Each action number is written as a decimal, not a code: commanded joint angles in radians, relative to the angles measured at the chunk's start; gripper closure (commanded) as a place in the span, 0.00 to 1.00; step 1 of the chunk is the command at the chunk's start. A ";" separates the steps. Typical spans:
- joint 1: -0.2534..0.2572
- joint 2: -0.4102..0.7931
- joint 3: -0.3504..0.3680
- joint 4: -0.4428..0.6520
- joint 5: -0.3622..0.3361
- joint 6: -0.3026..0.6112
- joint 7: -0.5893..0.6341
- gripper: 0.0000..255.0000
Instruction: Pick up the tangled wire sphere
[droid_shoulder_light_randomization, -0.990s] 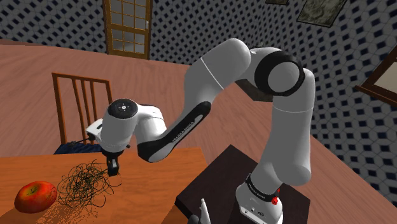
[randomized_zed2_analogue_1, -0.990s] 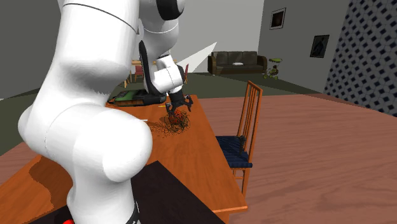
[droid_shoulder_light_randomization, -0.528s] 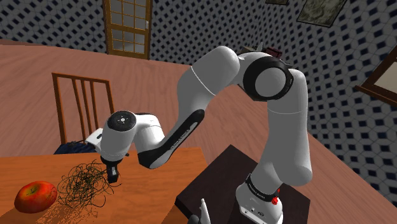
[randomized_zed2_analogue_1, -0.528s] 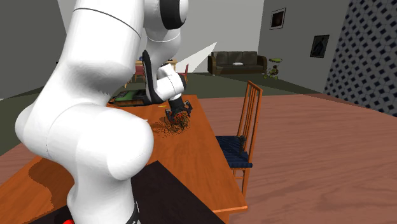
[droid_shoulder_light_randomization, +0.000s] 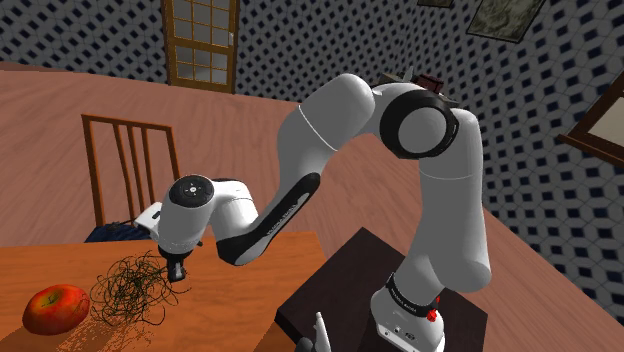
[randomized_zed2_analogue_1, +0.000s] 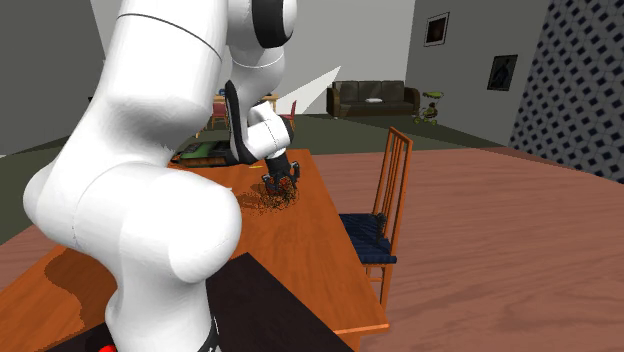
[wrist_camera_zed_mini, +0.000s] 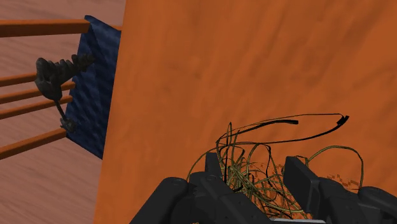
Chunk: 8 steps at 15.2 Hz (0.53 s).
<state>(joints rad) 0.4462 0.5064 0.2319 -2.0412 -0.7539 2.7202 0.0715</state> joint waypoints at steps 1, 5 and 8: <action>0.001 0.001 0.001 -0.001 0.000 0.000 0.000 1.00; -0.010 -0.024 0.016 -0.009 0.021 -0.016 -0.019 1.00; -0.026 -0.057 0.038 -0.016 0.052 -0.039 -0.048 1.00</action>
<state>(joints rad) 0.4252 0.4610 0.2623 -2.0569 -0.7131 2.6899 0.0336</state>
